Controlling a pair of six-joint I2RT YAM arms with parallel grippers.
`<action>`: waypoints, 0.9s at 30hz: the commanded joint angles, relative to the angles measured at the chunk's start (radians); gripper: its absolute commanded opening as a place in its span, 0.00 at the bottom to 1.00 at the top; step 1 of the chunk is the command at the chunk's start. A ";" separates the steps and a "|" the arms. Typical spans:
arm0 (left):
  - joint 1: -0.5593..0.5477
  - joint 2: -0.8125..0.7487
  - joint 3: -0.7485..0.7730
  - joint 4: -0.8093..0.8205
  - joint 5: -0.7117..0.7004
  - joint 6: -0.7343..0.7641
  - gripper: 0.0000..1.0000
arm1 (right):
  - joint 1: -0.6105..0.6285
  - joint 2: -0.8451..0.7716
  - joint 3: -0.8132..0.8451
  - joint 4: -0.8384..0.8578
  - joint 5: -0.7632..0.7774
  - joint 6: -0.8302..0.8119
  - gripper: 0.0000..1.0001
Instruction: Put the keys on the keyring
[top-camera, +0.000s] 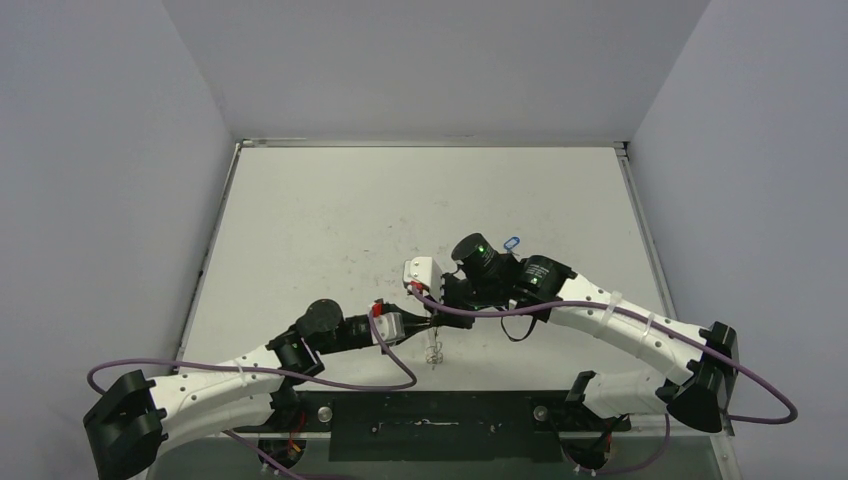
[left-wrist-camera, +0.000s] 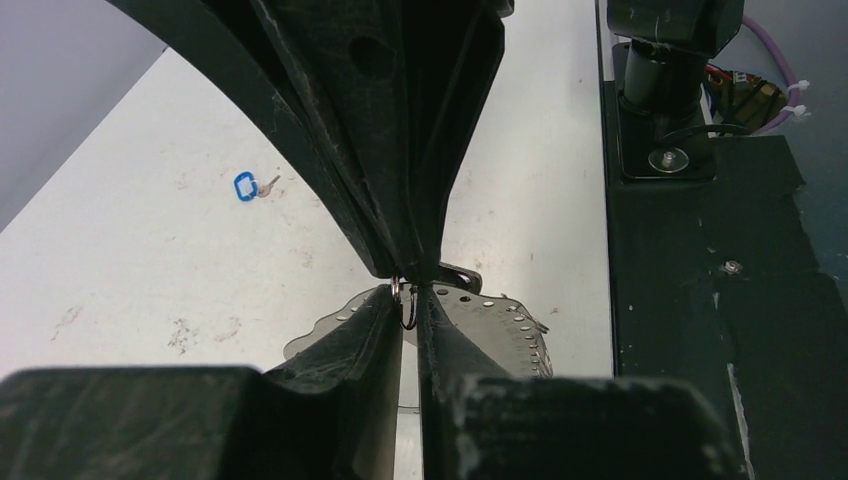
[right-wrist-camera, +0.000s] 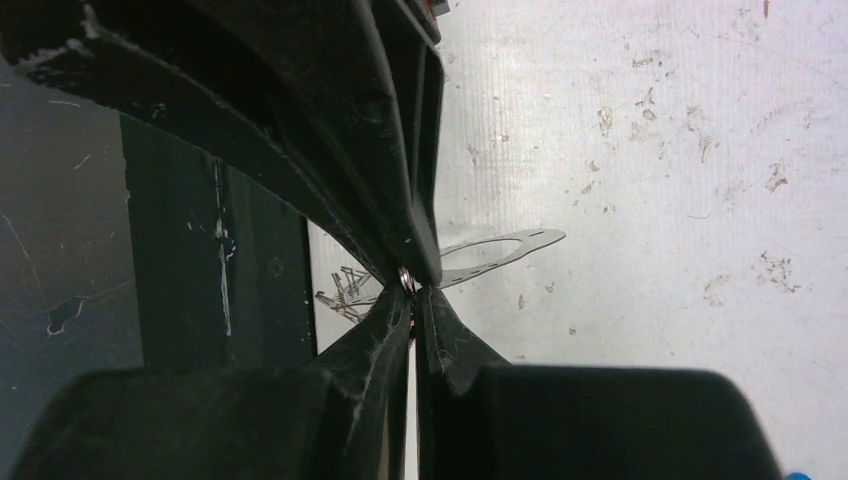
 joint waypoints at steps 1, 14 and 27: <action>-0.003 -0.005 0.051 0.065 0.008 -0.014 0.01 | 0.014 0.001 0.043 0.028 0.011 0.006 0.00; -0.003 -0.029 -0.064 0.248 -0.070 -0.079 0.00 | -0.019 -0.144 -0.112 0.247 -0.020 -0.029 0.46; -0.003 -0.039 -0.136 0.433 -0.015 -0.063 0.00 | -0.076 -0.353 -0.367 0.530 -0.224 -0.141 0.44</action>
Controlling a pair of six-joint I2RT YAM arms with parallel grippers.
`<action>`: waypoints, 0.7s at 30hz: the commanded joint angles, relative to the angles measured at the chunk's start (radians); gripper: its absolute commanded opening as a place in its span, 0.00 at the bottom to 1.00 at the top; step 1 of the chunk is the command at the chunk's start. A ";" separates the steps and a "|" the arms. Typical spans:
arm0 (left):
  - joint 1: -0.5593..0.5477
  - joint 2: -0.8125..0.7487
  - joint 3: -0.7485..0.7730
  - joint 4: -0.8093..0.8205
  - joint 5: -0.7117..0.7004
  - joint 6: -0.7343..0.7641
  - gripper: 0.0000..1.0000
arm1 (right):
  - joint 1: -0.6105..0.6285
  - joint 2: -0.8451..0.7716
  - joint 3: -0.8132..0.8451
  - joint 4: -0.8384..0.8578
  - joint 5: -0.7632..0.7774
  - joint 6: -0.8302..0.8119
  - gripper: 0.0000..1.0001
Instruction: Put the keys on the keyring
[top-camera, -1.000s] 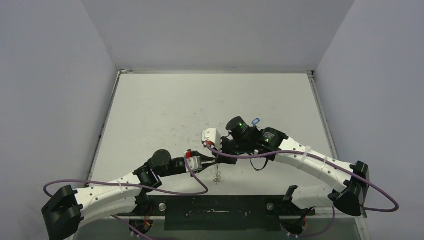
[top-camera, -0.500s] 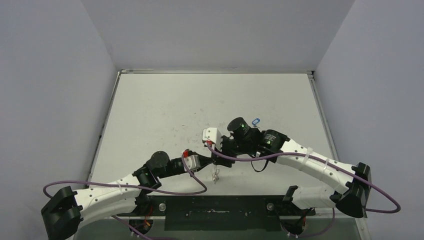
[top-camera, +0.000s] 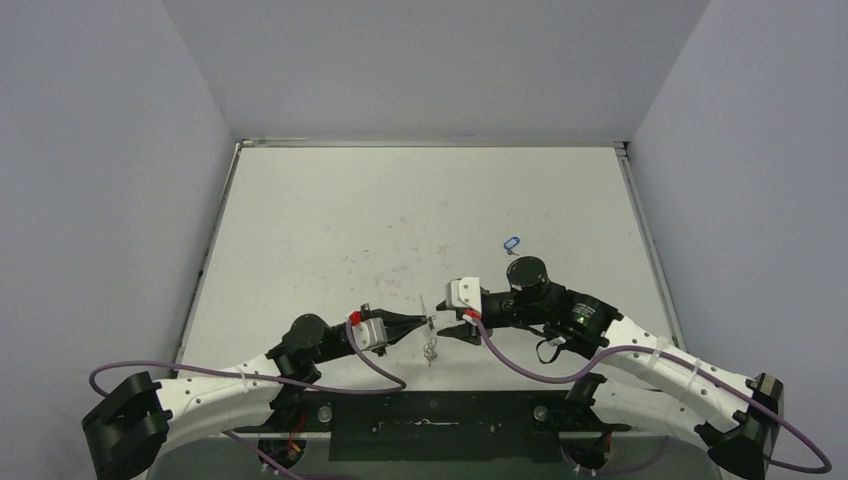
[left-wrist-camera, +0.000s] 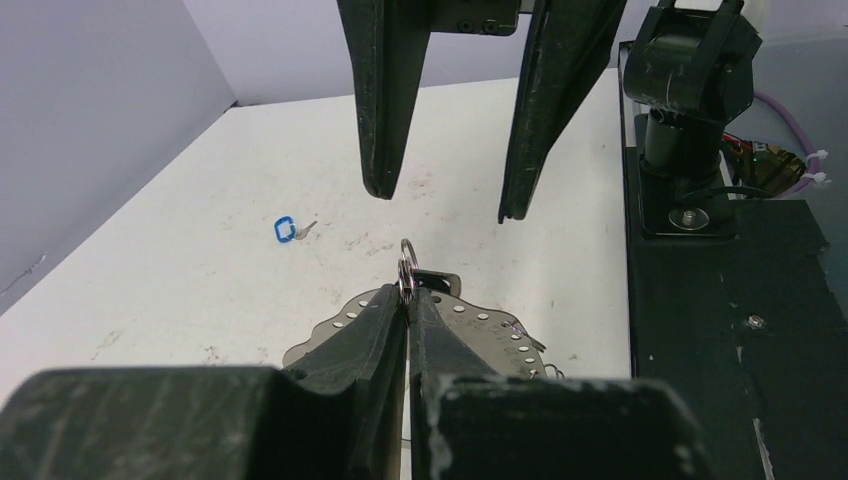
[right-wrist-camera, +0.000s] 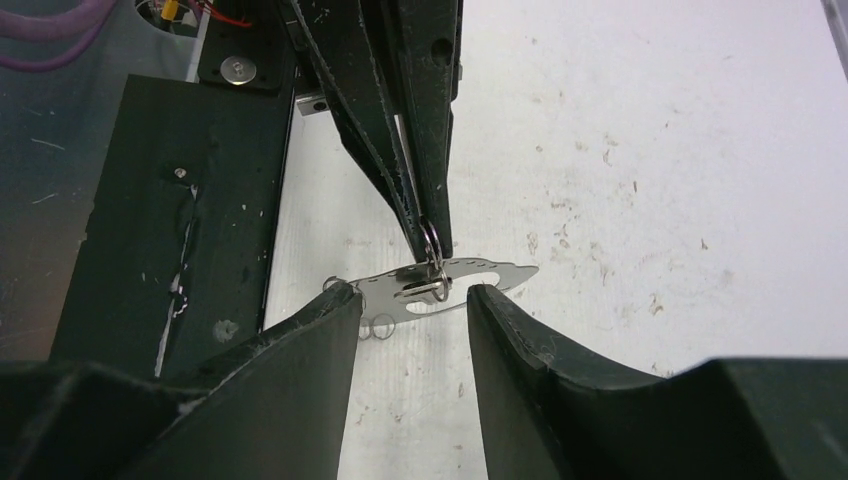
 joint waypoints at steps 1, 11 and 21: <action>-0.003 -0.022 -0.007 0.148 0.042 -0.005 0.00 | -0.018 -0.005 -0.024 0.154 -0.103 -0.041 0.44; -0.003 -0.026 0.006 0.125 0.075 -0.008 0.00 | -0.021 0.073 -0.038 0.260 -0.114 -0.004 0.39; -0.003 -0.030 0.009 0.115 0.065 -0.007 0.00 | -0.022 0.106 -0.029 0.232 -0.124 -0.023 0.12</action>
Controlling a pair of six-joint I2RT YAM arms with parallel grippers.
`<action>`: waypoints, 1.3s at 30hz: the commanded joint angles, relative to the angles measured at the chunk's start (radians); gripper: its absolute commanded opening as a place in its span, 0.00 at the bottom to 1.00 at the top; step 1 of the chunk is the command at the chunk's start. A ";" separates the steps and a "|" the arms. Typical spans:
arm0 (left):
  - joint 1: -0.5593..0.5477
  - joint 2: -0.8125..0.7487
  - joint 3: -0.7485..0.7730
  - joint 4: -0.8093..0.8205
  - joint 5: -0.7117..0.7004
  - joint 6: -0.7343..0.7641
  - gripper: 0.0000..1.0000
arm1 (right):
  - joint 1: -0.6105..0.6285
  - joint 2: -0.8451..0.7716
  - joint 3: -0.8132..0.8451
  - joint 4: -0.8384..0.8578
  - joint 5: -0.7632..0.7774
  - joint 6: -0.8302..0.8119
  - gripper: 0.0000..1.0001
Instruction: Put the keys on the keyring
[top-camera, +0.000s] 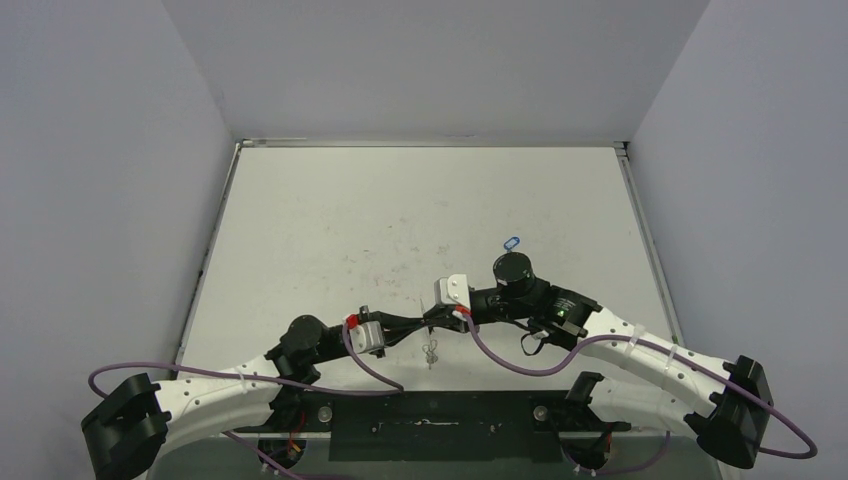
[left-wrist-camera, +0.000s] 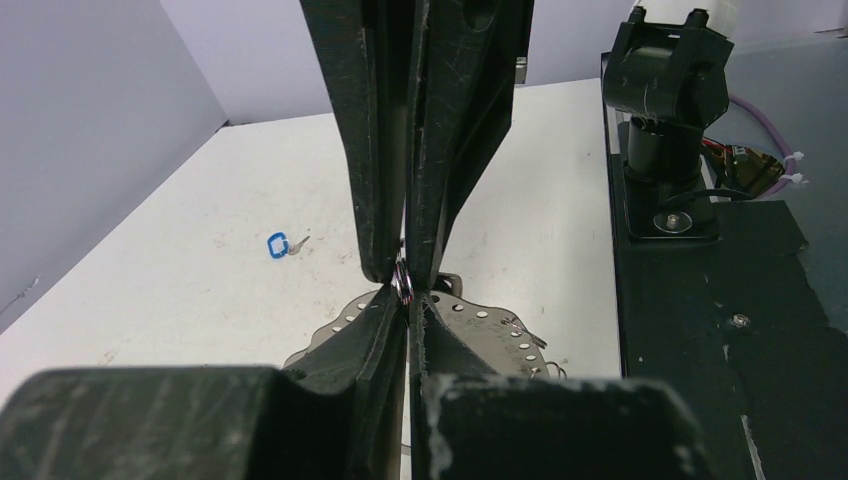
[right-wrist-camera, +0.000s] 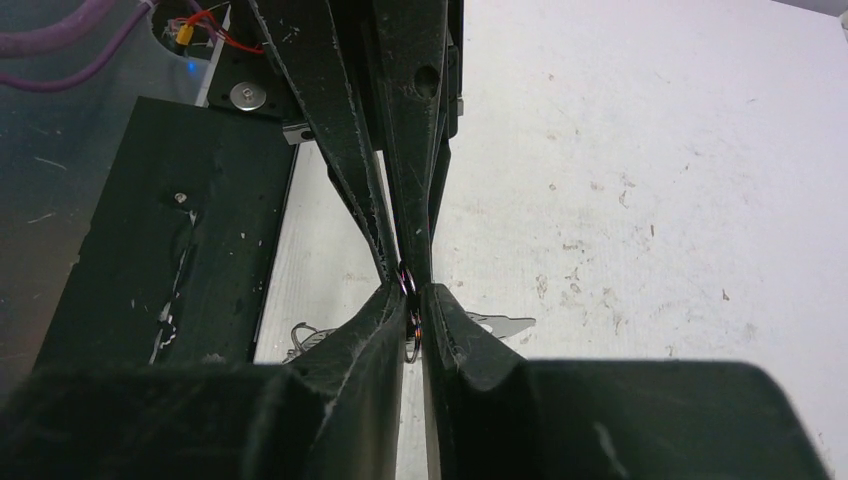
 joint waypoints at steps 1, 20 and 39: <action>-0.004 -0.017 0.028 0.074 0.019 -0.008 0.00 | -0.005 0.007 0.008 0.037 -0.034 -0.023 0.10; -0.005 -0.191 0.063 -0.241 -0.115 0.067 0.30 | 0.004 0.152 0.289 -0.418 0.151 0.033 0.00; -0.003 -0.015 0.220 -0.391 -0.110 0.108 0.29 | 0.067 0.312 0.517 -0.648 0.274 0.101 0.00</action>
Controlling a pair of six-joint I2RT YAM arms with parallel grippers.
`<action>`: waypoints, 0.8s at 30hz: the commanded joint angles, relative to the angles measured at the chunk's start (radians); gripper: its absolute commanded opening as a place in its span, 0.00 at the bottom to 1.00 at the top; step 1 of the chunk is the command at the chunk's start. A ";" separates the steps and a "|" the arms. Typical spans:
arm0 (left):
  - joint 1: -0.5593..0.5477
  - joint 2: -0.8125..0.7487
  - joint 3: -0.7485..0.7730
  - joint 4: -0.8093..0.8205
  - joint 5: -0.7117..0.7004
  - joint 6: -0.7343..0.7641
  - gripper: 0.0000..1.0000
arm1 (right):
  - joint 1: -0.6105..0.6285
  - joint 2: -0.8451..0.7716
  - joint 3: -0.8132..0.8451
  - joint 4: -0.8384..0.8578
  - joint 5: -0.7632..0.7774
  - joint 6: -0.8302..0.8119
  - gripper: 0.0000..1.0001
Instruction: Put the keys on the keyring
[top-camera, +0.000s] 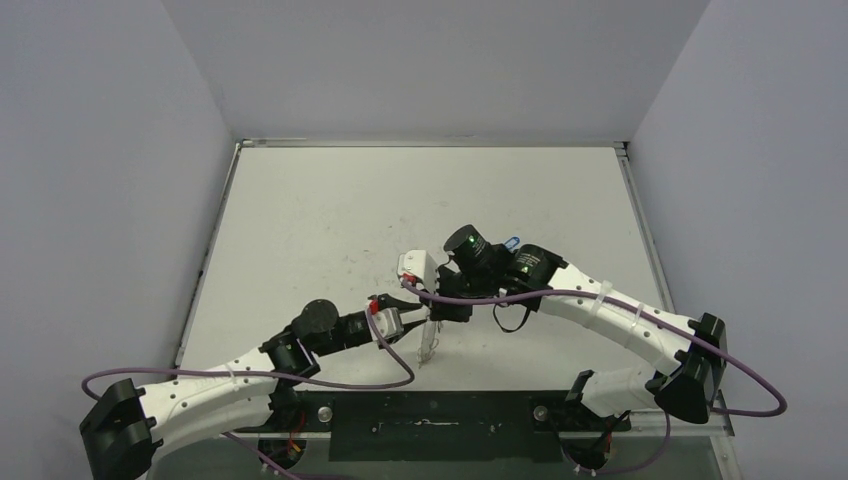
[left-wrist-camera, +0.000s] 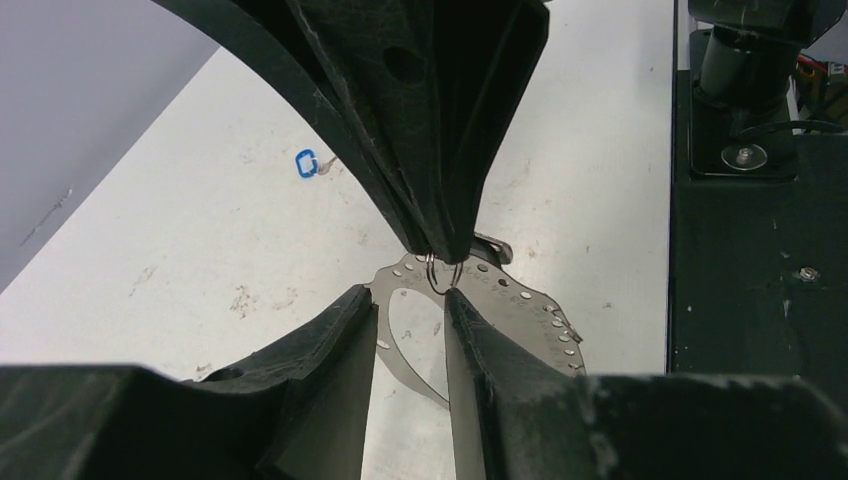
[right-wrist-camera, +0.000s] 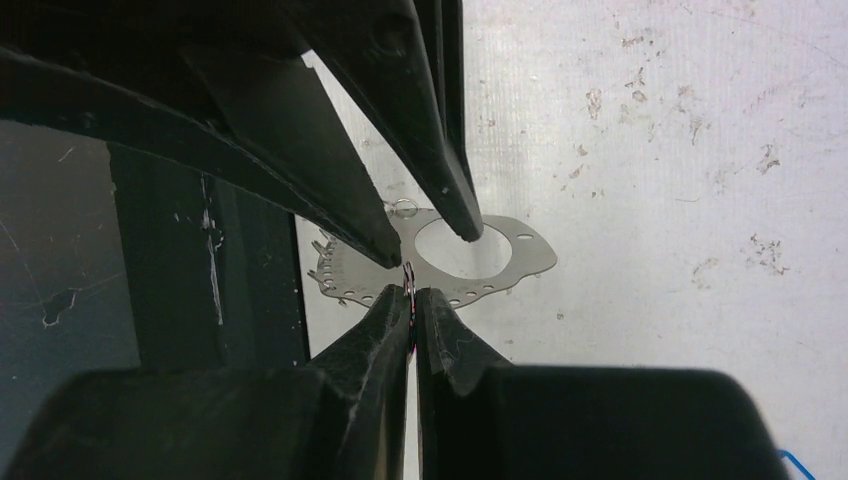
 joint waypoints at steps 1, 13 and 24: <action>-0.001 0.056 0.079 0.020 0.011 0.017 0.29 | 0.013 -0.002 0.045 0.002 0.023 0.019 0.00; -0.001 0.147 0.106 0.066 0.102 0.014 0.24 | 0.025 0.001 0.042 0.017 0.027 0.020 0.00; -0.001 0.137 0.063 0.119 0.085 -0.011 0.00 | 0.021 -0.033 0.003 0.083 0.067 0.034 0.01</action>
